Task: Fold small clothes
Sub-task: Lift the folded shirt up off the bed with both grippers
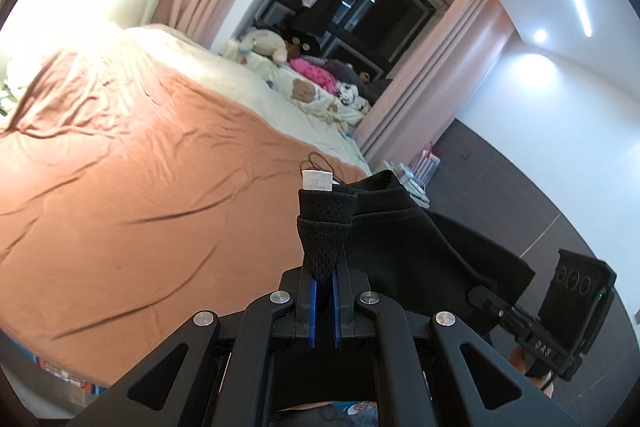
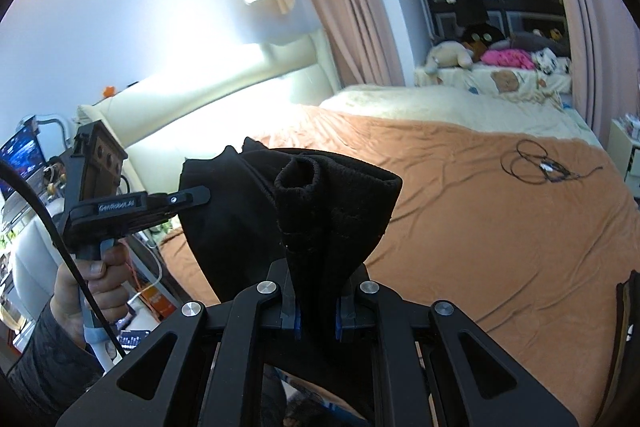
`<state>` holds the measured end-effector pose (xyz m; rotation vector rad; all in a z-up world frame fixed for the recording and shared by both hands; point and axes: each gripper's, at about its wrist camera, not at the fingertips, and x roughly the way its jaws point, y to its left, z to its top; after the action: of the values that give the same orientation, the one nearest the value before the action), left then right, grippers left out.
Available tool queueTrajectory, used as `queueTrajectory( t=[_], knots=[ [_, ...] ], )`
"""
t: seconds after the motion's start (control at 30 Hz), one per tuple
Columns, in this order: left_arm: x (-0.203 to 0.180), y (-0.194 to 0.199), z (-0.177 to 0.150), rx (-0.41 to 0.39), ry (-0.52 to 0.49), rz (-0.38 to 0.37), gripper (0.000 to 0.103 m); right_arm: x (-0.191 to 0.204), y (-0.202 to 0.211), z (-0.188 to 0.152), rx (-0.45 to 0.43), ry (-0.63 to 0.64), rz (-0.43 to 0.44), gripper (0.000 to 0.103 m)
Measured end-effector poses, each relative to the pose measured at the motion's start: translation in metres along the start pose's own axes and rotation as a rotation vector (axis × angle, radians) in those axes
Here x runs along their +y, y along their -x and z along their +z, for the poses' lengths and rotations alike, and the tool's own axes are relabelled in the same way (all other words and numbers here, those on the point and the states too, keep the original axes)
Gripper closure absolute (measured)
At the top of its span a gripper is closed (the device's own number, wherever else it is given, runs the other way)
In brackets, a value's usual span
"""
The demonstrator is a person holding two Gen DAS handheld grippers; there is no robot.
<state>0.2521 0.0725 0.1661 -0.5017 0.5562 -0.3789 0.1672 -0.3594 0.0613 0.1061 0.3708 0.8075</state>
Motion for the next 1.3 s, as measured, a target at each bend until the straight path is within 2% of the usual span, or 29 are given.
queueTrajectory(
  t=[0.1,0.2,0.5,0.93,1.13,1.3],
  knots=[
    [-0.006,0.024,0.007,-0.028,-0.026,0.022,0.098,0.013,0.008,0.001,-0.016,0.041,0.025,0.096],
    [-0.008,0.043,0.015,-0.062,-0.047,0.013,0.098,0.017,0.009,0.001,-0.021,0.083,0.035,0.096],
    [0.032,0.062,0.029,-0.13,-0.023,0.0,0.098,0.029,-0.028,0.008,0.001,0.159,0.084,0.096],
    [0.132,0.078,0.059,-0.164,0.032,0.065,0.098,0.042,-0.135,0.028,0.06,0.17,0.17,0.096],
    [0.181,0.086,0.063,-0.169,0.063,0.101,0.098,0.047,-0.187,0.037,0.09,0.17,0.212,0.096],
    [0.217,0.092,0.069,-0.212,0.052,0.139,0.098,0.056,-0.235,0.042,0.133,0.185,0.234,0.096]
  ],
)
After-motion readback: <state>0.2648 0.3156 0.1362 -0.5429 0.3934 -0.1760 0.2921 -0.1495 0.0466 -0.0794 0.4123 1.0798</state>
